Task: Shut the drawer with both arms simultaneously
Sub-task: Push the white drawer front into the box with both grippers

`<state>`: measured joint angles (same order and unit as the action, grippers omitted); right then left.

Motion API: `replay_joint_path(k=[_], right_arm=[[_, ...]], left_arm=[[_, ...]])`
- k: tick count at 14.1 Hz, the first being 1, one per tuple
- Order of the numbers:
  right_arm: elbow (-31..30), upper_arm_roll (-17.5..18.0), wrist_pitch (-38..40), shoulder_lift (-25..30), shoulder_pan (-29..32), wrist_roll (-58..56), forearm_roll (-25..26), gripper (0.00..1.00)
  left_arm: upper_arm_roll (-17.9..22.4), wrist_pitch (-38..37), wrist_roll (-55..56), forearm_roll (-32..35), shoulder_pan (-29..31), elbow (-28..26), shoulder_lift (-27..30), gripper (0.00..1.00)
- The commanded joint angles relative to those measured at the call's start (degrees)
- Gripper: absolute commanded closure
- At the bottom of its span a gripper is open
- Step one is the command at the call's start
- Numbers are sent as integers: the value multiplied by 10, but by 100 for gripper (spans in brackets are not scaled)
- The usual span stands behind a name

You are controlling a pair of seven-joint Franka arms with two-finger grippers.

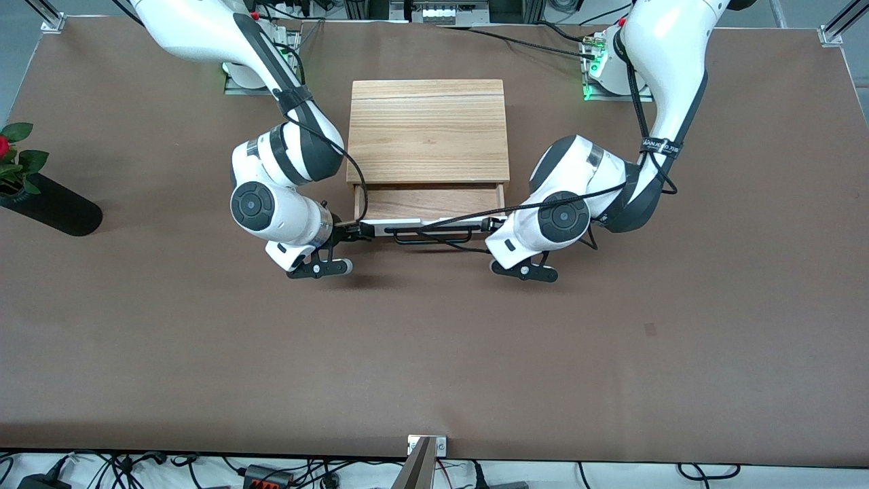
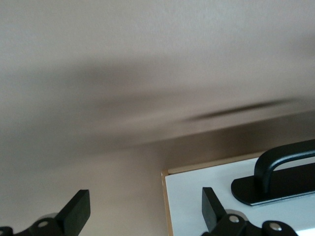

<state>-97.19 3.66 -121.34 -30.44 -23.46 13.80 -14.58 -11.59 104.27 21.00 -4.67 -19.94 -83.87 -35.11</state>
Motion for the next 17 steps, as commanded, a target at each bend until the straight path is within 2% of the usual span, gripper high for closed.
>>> replay_joint_path(k=[1, 3, 10, 17], right_arm=[[-9, -2, 29, 6, -9, 9, -1, 0], [-8, -2, 53, 7, -9, 10, 0, 0], [-7, -2, 138, 14, -33, 19, -1, 0], [-6, -2, 150, 15, -53, 49, -1, 0]], left_arm=[[-4, -51, 3, -17, -12, 6, -3, 0], [-4, -66, 3, -41, -11, 5, -6, 0], [-4, -89, 26, -46, -27, -3, -21, 0], [-4, -97, 28, -54, -25, 1, -25, 0]])
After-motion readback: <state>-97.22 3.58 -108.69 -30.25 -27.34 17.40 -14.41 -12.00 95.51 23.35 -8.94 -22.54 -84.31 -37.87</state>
